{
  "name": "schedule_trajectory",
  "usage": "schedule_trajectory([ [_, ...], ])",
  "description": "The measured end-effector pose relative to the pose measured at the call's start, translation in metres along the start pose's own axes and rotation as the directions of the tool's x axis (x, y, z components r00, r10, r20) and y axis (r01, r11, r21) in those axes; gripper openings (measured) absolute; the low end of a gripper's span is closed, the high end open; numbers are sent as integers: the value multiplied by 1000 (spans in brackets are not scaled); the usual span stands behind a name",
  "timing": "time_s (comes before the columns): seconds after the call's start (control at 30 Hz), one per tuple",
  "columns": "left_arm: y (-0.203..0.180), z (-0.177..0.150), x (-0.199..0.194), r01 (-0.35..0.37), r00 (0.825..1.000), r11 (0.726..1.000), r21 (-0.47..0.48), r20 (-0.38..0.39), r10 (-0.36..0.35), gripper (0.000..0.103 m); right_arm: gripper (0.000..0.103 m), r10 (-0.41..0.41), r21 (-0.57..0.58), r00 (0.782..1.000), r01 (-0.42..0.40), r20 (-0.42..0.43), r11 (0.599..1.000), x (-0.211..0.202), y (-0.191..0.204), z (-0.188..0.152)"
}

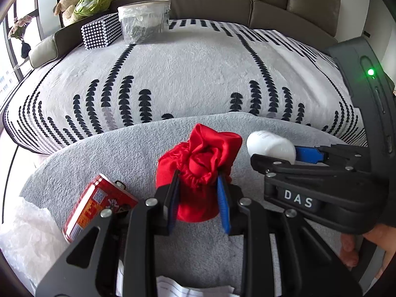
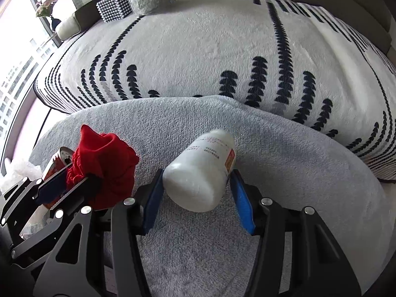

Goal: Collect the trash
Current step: 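Grasp the red drawstring pouch with the left tool while the right tool grasps the white pill bottle, then carry the pouch and bottle over the grey bin and open both tools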

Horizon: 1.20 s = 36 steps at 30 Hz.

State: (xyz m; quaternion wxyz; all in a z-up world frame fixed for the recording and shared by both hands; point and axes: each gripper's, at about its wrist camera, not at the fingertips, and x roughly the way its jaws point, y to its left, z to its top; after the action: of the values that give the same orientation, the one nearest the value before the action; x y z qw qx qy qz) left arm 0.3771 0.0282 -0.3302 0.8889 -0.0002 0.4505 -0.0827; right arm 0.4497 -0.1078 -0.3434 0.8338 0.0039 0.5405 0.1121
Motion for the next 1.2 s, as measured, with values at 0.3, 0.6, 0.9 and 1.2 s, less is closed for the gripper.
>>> schedule_trajectory([
  [0.3, -17, -9, -36, -39, 999, 996, -82, 33, 42, 28, 50, 44, -120, 999, -44, 4, 992, -41, 2, -12],
  [0.6, -41, -40, -84, -98, 993, 970, -220, 42, 110, 28, 49, 107, -270, 994, -107, -16, 957, -85, 3, -37],
  [0.9, -48, -92, -144, -183, 976, 898, -399, 37, 216, 28, 49, 189, -483, 980, -196, -62, 853, -133, 30, -75],
  [1.2, -15, -181, -227, -312, 927, 732, -605, -27, 373, 28, 49, 296, -709, 945, -303, -139, 636, -174, 113, -134],
])
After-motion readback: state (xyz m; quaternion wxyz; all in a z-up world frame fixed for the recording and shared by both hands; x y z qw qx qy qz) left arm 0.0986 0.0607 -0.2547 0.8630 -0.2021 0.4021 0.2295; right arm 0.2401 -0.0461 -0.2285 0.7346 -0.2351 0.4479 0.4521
